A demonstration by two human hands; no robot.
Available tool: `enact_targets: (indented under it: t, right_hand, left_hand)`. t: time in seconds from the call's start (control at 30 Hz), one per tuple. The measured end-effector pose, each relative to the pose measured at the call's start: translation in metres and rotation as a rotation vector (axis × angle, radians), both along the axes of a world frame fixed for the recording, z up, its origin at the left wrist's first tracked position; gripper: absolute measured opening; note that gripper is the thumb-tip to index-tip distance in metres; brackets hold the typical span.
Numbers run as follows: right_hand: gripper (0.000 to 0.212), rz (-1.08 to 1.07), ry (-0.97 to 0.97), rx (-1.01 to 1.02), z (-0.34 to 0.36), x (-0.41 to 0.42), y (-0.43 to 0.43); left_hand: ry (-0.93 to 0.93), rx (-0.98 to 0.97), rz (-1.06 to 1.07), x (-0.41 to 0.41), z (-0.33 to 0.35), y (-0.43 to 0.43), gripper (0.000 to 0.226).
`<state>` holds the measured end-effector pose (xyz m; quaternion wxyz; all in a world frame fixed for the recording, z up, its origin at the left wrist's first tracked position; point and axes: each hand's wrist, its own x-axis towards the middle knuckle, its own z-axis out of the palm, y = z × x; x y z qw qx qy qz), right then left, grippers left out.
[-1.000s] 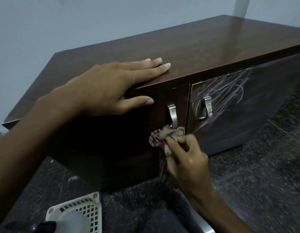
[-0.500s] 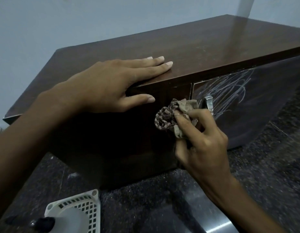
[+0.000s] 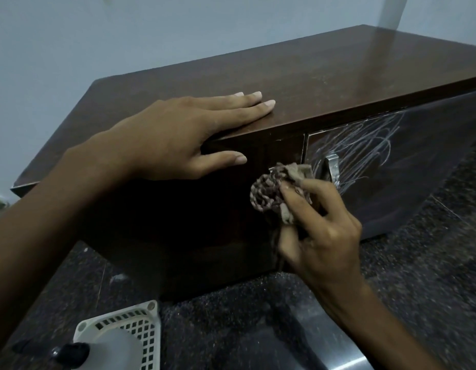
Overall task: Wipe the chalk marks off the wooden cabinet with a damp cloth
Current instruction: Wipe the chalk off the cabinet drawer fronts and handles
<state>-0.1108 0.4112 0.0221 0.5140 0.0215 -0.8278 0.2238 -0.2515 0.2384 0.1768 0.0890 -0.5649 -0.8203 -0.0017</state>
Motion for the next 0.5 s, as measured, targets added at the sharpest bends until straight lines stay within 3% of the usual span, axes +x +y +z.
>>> enact_targets:
  t: [0.2,0.33,0.5]
  right_hand:
    - [0.027,-0.007,-0.194,-0.100,-0.071,0.008,0.014]
    - [0.028,-0.026,-0.046,-0.220,-0.070,0.009,0.019]
    - [0.029,-0.044,0.114,-0.103,-0.030,-0.012,0.024]
  left_hand:
    - [0.003,-0.006,0.013,0.001,0.001,-0.001,0.071]
    - [0.015,-0.017,0.012,0.002,0.001,0.000,0.072]
    - [0.007,-0.014,0.018,0.004,0.002,0.000,0.071]
